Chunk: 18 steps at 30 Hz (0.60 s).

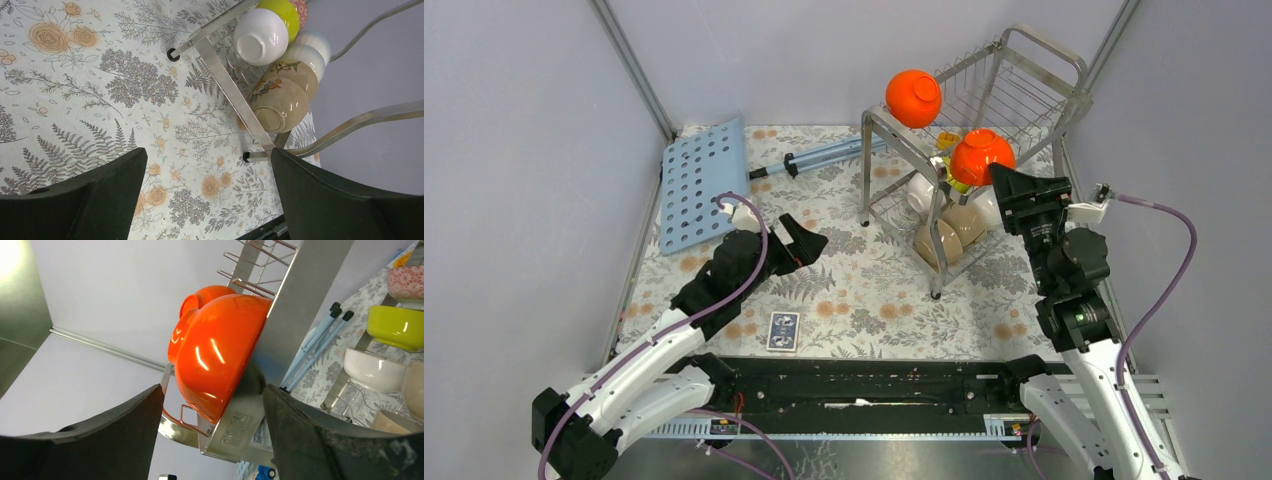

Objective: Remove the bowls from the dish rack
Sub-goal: Pick up the bowl from the dish rack.

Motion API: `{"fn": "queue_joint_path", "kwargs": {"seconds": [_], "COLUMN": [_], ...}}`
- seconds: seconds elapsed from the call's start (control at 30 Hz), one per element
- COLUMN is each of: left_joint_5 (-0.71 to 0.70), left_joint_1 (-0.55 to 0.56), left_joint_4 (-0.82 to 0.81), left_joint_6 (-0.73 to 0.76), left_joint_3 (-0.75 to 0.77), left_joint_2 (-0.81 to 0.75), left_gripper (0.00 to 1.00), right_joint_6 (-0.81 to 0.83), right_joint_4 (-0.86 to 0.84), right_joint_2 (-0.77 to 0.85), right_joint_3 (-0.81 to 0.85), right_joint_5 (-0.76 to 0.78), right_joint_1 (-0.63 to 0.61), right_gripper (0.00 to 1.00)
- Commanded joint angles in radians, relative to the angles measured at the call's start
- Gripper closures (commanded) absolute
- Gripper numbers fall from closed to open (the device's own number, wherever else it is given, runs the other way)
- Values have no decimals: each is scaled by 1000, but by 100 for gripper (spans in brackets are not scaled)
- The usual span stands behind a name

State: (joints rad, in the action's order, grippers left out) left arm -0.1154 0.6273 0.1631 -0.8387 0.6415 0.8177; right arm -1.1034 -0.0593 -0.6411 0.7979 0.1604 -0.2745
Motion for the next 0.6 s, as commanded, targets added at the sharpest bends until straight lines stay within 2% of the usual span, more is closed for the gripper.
{"fn": "queue_joint_path", "kwargs": {"seconds": [0.0,0.3,0.57], "left_joint_5": [0,2,12], "left_joint_1": [2,2,2], "left_joint_4": [-51,-64,-78], "left_joint_6": [-6,-10,-11], "left_joint_3": [43,41,37], "left_joint_2": [-15,-5,3], "left_gripper": [1,1,1], "right_joint_6": [-25,-4,-76], "right_joint_4": [-134,-148,-226], "right_joint_2": [15,-9,-16], "right_joint_3": [-9,3,-56], "right_joint_5": [-26,-53,-96], "right_joint_1": [17,24,54], "right_gripper": [23,30,32]}}
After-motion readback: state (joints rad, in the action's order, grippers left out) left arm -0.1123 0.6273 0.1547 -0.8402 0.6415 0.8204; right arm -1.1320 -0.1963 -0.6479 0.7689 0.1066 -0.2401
